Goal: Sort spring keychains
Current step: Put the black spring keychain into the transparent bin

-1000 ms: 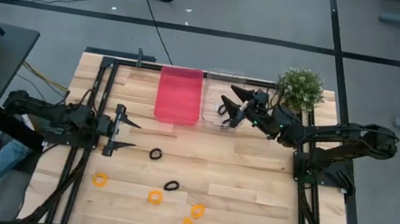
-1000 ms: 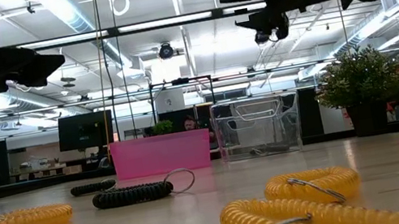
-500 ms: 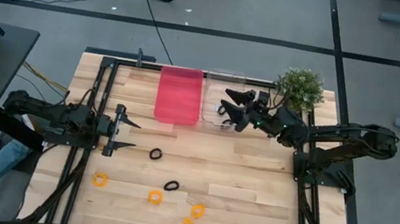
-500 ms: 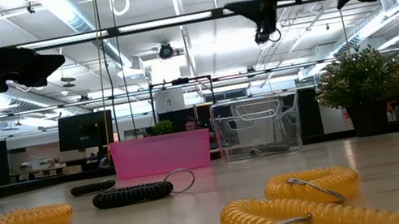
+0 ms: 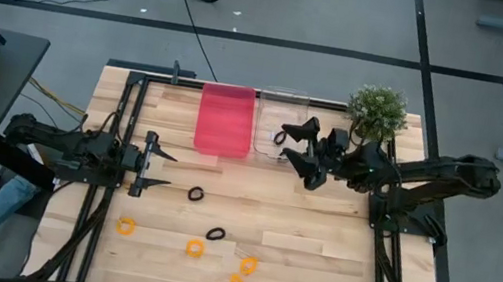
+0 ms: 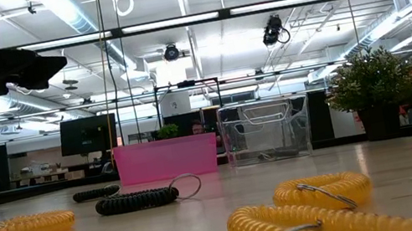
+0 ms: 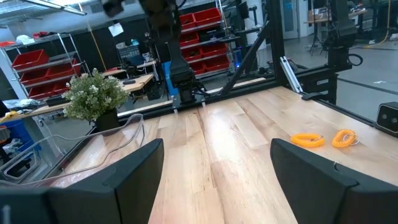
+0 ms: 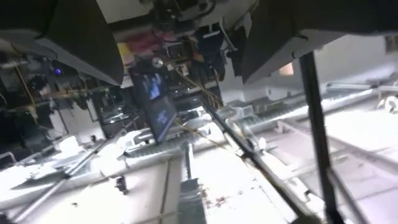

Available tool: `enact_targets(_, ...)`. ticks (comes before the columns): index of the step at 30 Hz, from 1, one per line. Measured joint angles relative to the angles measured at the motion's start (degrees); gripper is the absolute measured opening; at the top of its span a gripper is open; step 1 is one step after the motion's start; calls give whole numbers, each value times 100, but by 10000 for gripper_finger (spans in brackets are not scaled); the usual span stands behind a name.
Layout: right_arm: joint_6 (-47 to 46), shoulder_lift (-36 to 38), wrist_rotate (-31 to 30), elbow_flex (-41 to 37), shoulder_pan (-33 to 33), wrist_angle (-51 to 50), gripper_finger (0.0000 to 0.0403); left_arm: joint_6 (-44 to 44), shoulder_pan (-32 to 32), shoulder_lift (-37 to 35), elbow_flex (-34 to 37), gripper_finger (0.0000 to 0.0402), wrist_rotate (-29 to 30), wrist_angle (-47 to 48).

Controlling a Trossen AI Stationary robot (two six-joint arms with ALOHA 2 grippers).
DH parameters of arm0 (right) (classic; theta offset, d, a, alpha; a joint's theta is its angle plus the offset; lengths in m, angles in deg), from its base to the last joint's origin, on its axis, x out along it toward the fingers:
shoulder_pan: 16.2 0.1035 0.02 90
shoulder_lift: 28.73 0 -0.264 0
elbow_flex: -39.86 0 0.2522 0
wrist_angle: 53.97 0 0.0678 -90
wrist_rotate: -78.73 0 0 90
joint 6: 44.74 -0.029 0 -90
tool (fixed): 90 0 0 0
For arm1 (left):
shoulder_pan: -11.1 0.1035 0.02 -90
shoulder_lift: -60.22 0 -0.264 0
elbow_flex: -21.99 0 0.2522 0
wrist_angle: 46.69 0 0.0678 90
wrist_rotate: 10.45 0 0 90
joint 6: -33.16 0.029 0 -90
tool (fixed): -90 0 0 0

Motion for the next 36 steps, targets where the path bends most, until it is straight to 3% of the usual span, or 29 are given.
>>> enact_targets(9,1084,0,-151,1301,798,-2347,330,0,0,-1,0,298,0,1)
enact_targets(15,1837,-57,-1257,2025,1444,-3781,330,1,0,-1,-1,298,0,1)
enact_targets(23,2765,-287,-2880,2290,1970,-3911,330,2,0,-1,0,298,0,1)
enact_targets(27,2792,-501,-2927,2626,2026,-4284,330,0,0,-1,0,298,0,1)
enact_targets(36,2338,-1683,-2894,4441,2064,-6778,330,2,0,-1,-2,298,0,1)
